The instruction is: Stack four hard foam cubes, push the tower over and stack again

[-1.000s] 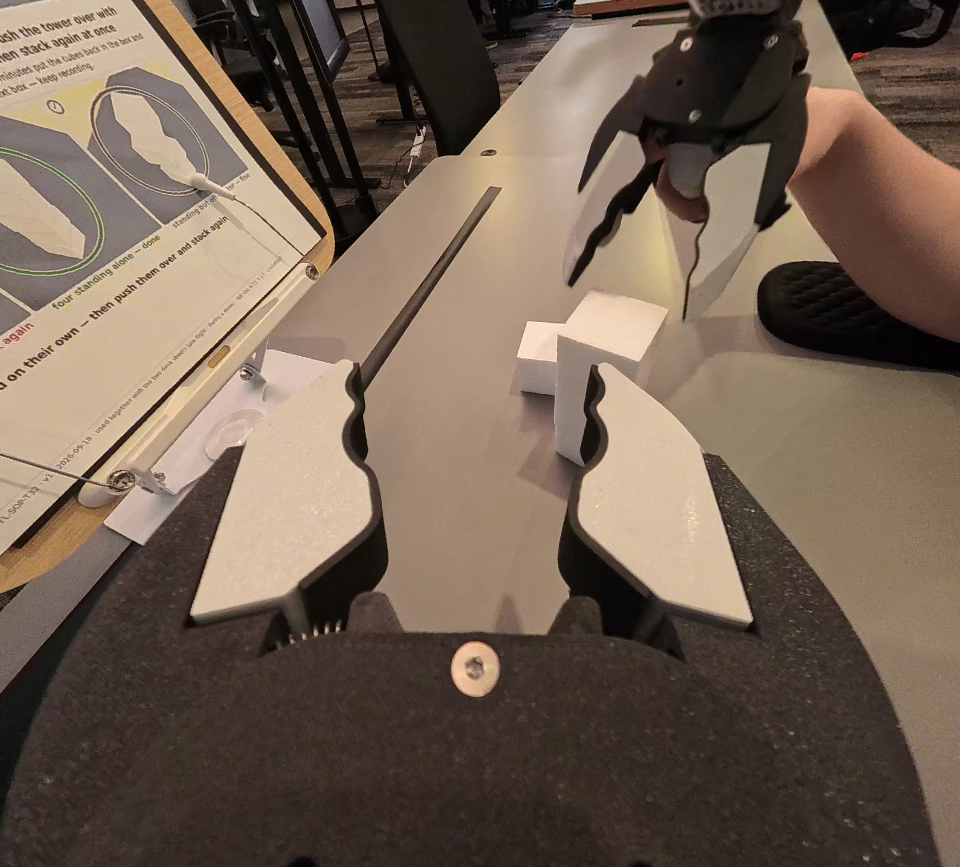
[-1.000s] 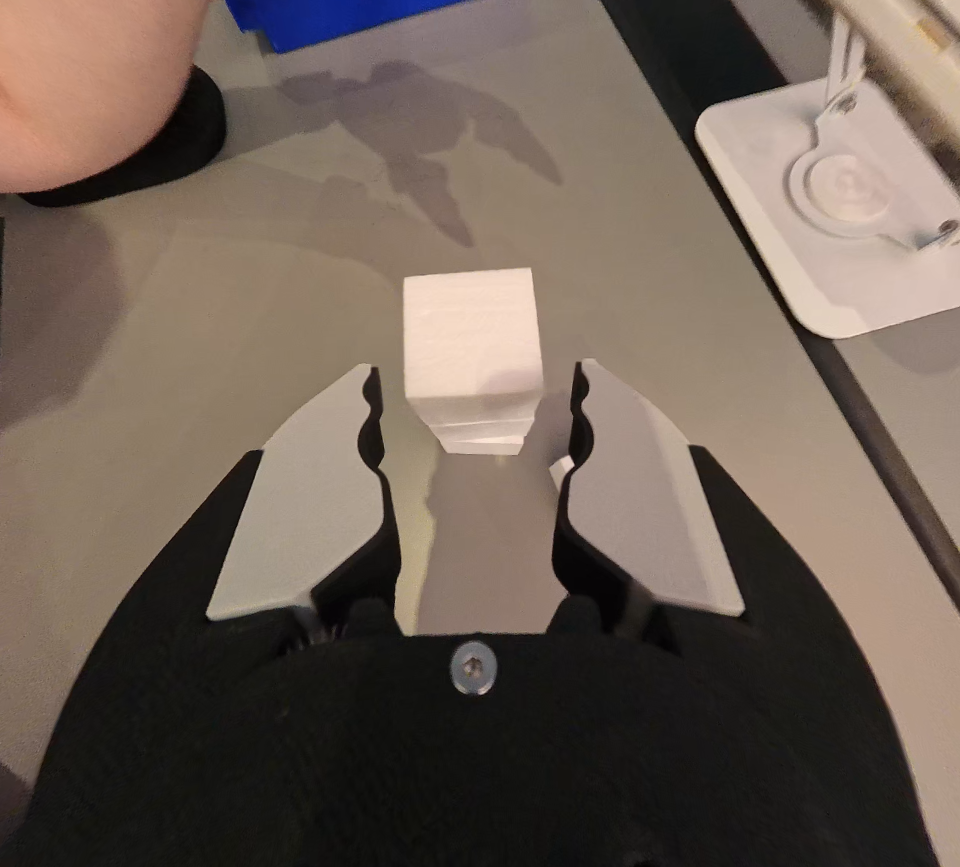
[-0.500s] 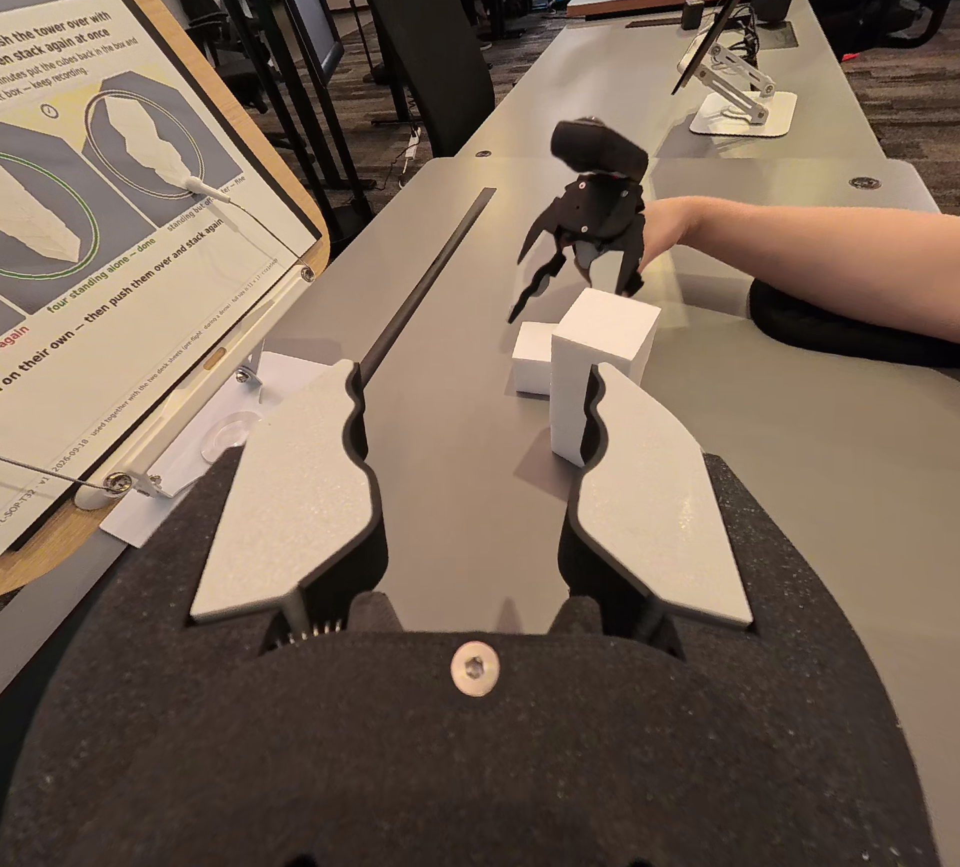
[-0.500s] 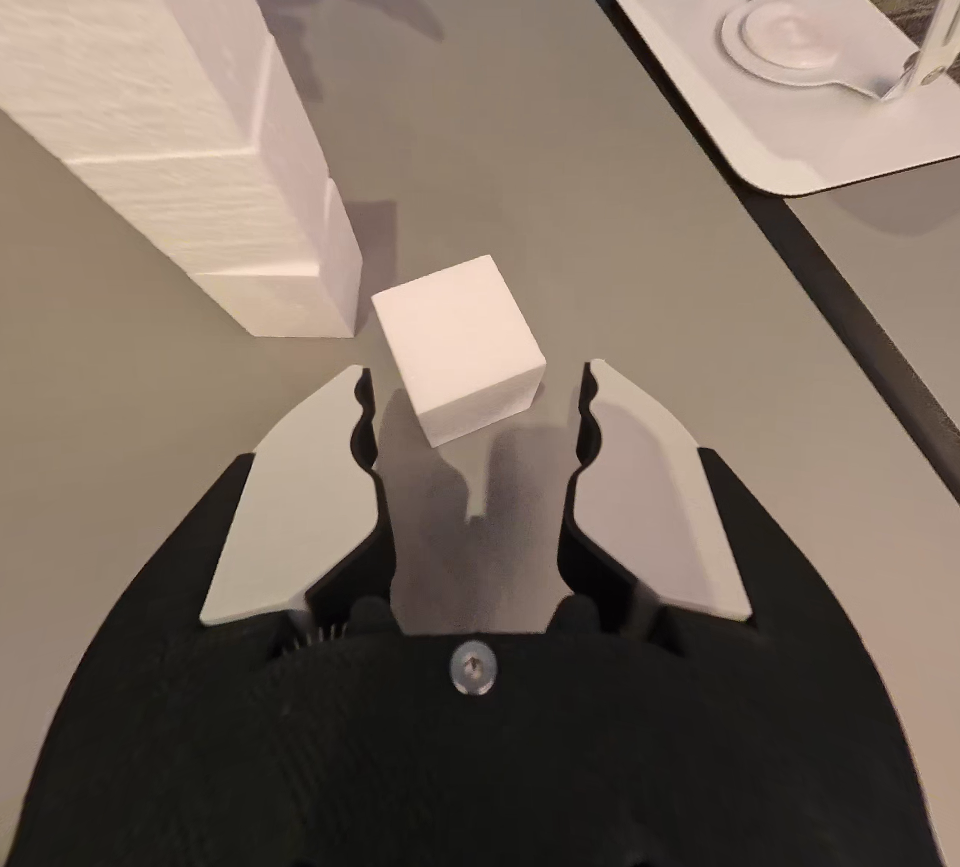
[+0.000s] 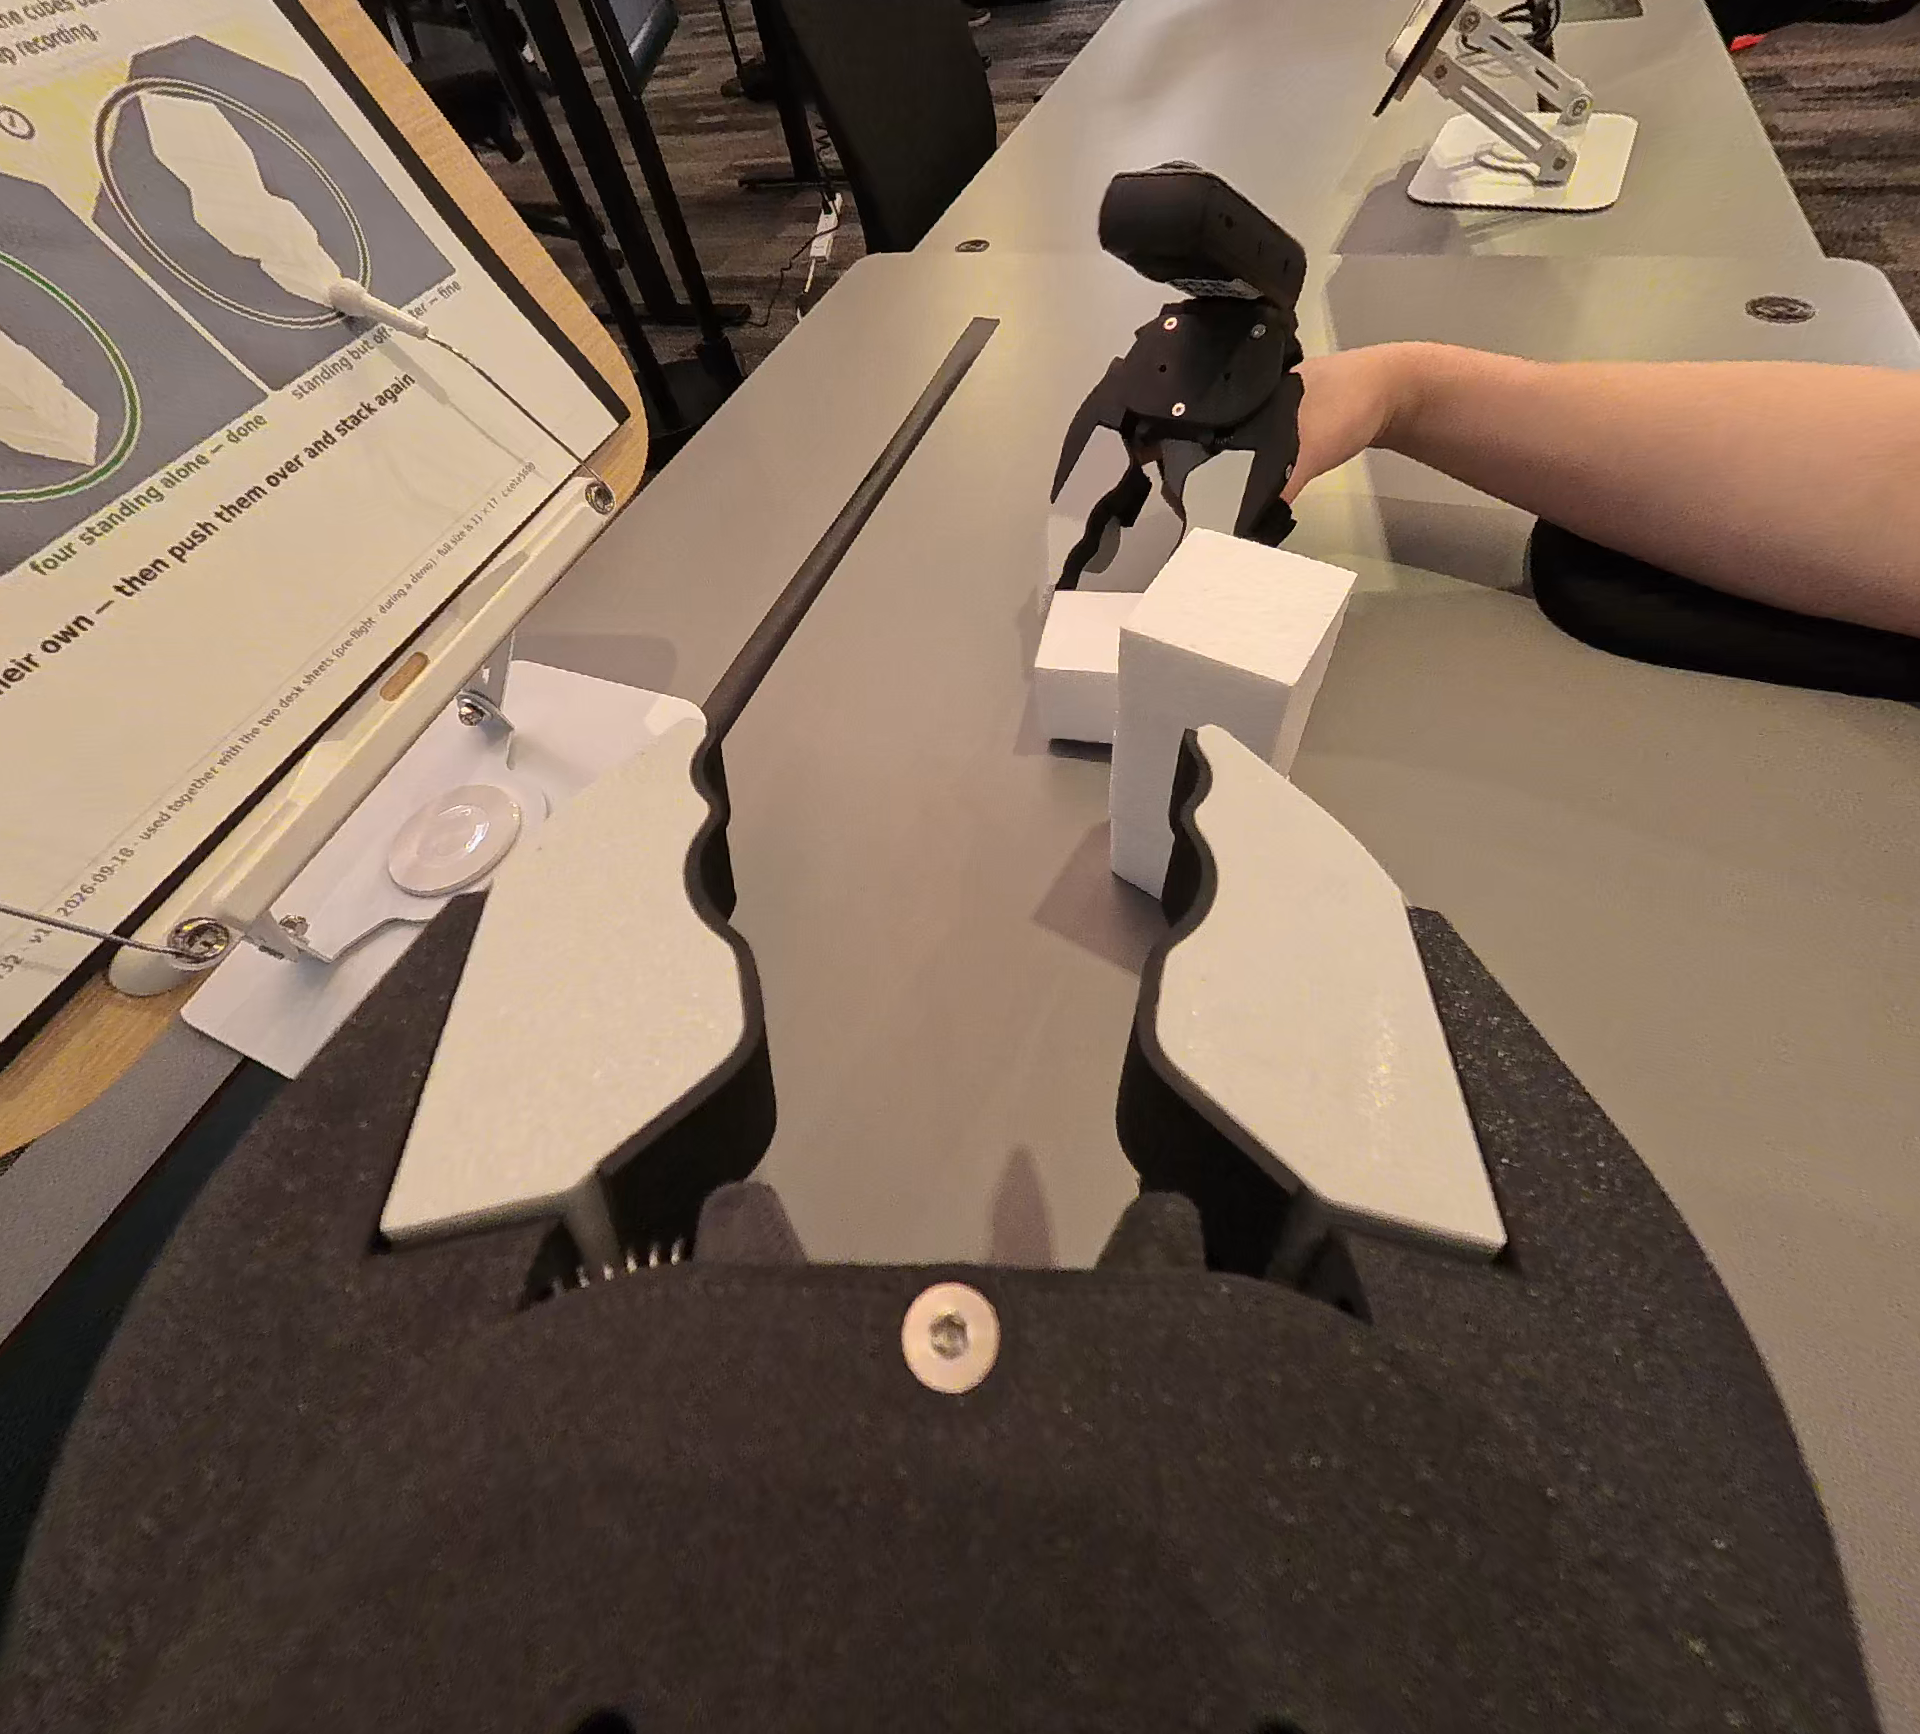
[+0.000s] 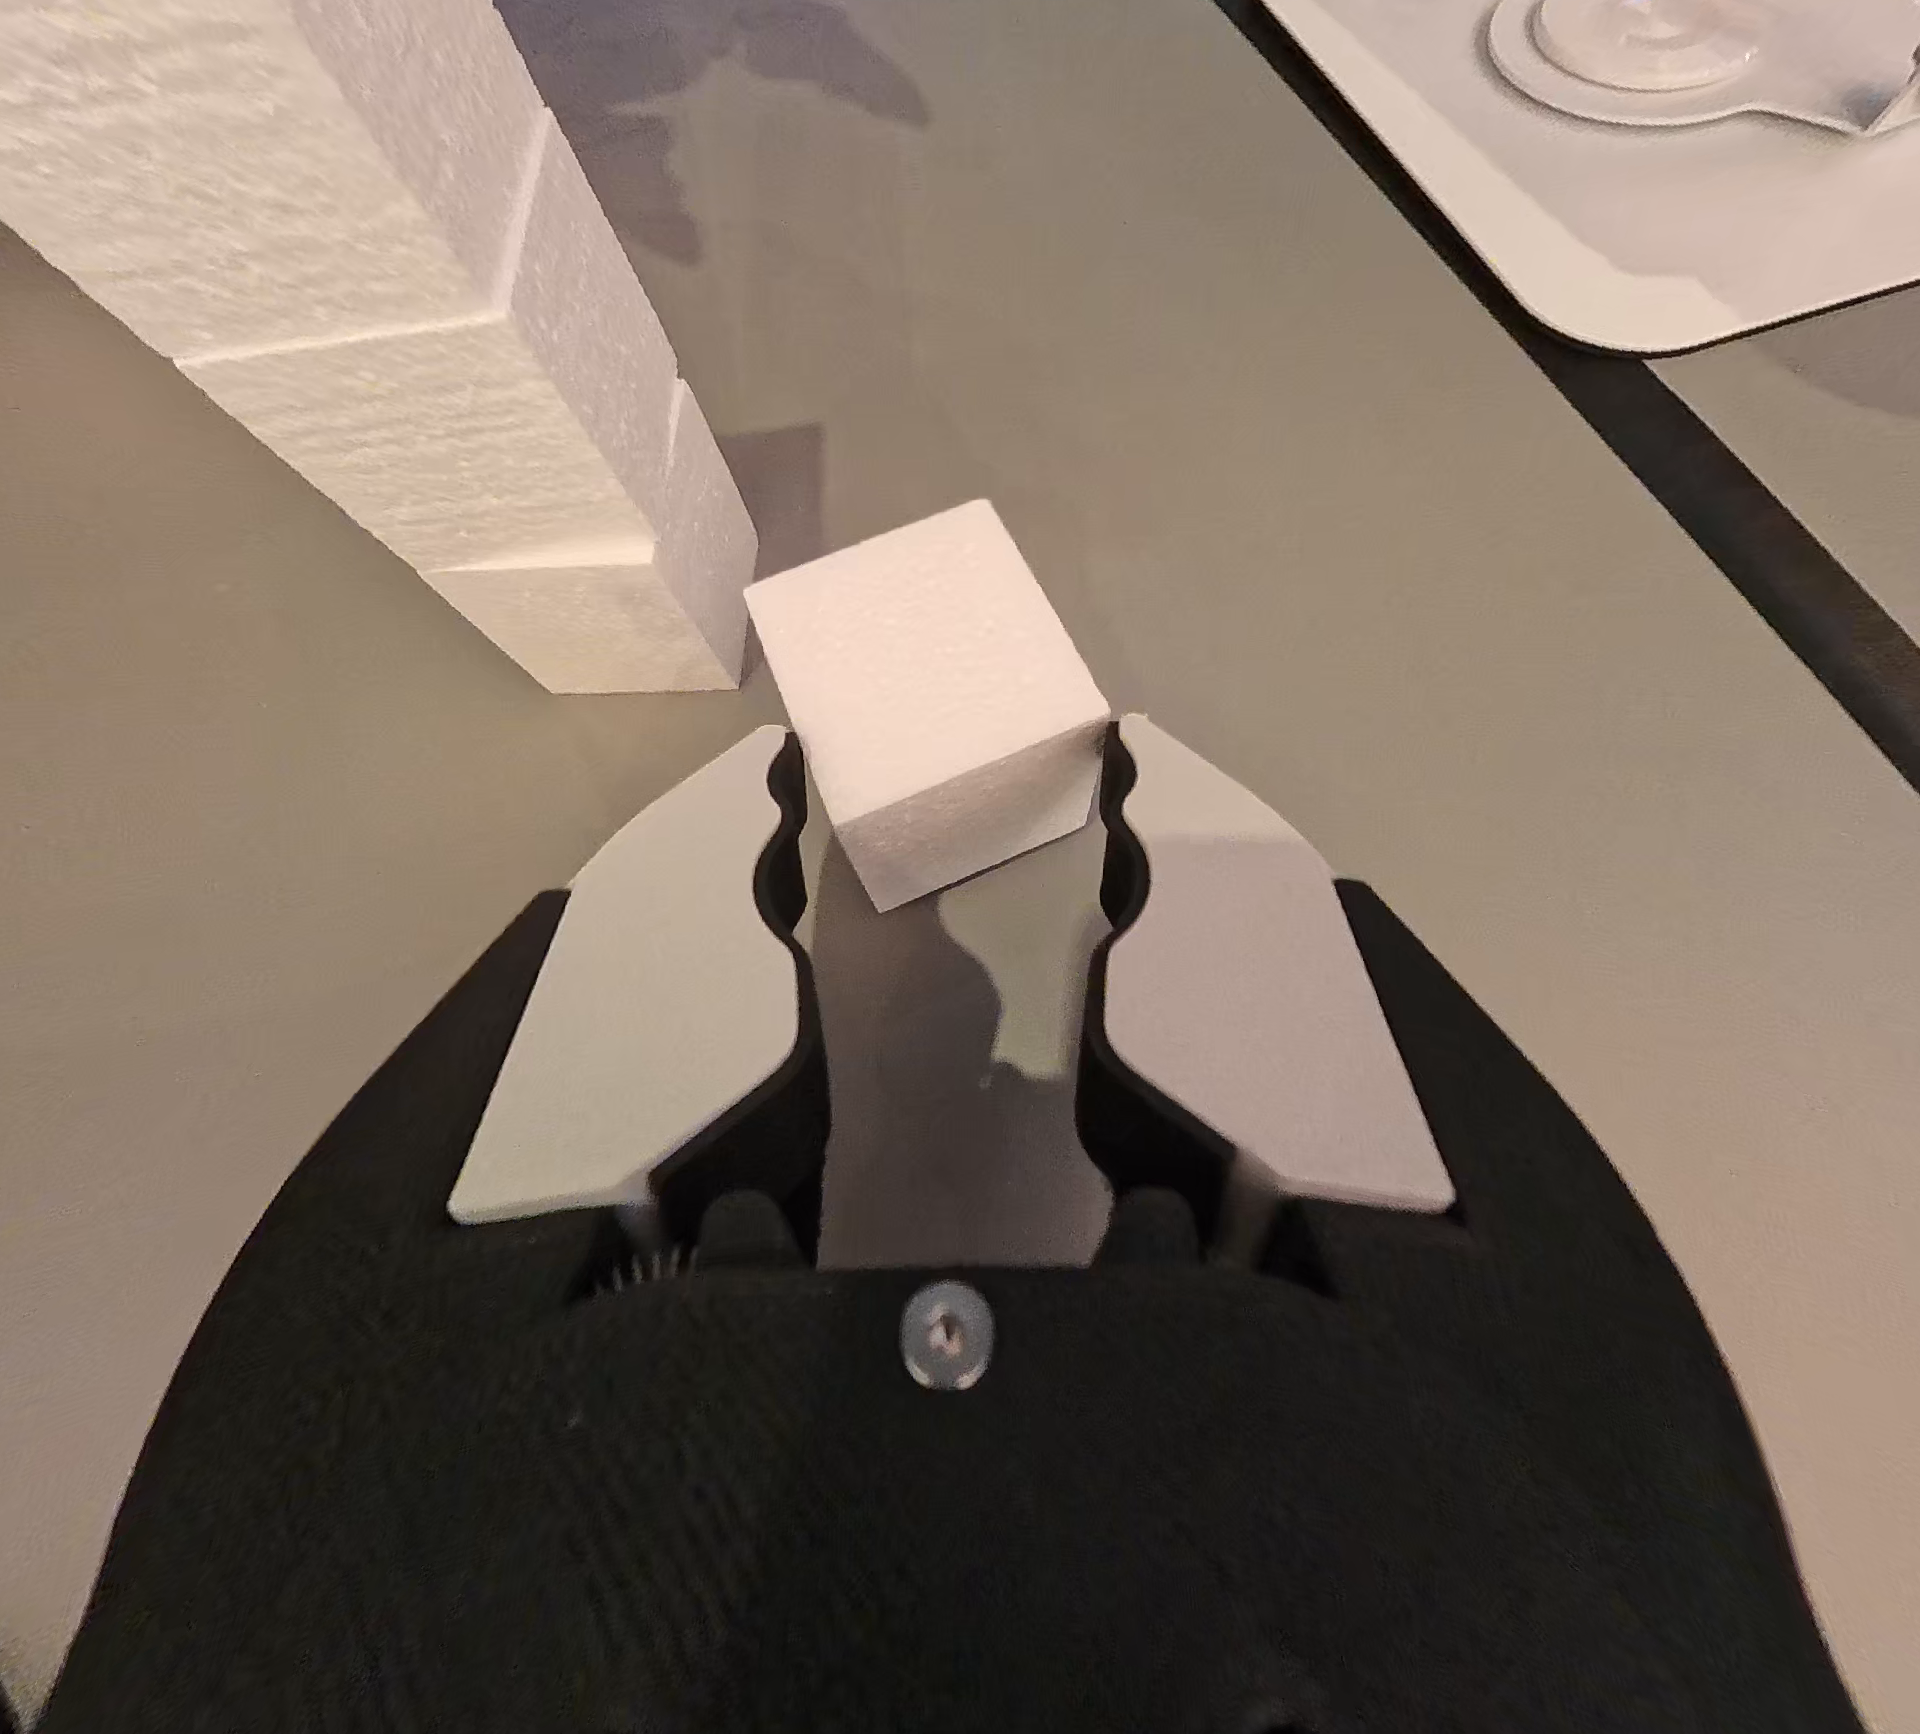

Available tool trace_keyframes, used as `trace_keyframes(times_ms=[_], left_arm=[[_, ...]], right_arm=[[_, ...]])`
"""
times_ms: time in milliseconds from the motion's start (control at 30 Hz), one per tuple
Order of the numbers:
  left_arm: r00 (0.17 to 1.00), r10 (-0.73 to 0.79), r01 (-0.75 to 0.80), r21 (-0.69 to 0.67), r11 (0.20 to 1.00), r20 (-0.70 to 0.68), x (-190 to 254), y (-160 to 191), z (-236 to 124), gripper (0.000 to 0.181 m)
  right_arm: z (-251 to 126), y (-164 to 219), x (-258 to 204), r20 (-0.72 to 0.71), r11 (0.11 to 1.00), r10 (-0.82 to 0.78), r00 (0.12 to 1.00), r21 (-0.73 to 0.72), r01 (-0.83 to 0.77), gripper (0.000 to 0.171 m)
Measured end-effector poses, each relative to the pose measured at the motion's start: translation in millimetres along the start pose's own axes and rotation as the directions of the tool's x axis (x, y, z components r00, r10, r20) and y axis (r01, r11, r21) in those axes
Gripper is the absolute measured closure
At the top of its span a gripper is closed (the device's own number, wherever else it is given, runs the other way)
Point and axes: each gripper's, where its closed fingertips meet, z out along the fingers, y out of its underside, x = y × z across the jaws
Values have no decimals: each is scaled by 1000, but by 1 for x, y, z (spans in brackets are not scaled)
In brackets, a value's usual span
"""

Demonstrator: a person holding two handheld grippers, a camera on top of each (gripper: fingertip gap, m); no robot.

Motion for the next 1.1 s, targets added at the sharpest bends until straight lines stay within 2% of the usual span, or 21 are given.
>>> trace_keyframes(times_ms=[100,200,333,467,567,667,900,1100], left_arm=[[1000,-1,1,6,1000,1,0,-1,-1,100],[1000,-1,0,9,1000,7,-1,-2,-3,100],[1000,-2,2,10,1000,16,-3,-3,-5,100],[1000,-6,5,6,1000,31,-7,-3,-7,100],[999,-11,11,5,1000,37,-9,-2,-8,100],[999,-9,8,10,1000,37,-9,-3,-10,100],[999,-15,14,14,1000,39,-10,-3,-12,100],[999,-13,12,14,1000,37,-10,-3,-12,100]], right_arm=[[-8,-2,3,-21,1000,10,1000,7,-10,115],[-34,-22,13,-117,998,15,993,61,-7,115],[-86,-84,15,-276,979,106,955,195,-52,115],[-108,-141,-25,-305,950,222,926,282,-134,116],[-96,-168,-61,-281,942,231,932,303,-142,116],[-77,-173,-78,-313,960,203,928,250,-126,116],[-40,-157,-92,-333,991,129,934,84,-107,115],[-33,-144,-88,-356,995,92,930,-3,-99,115]])
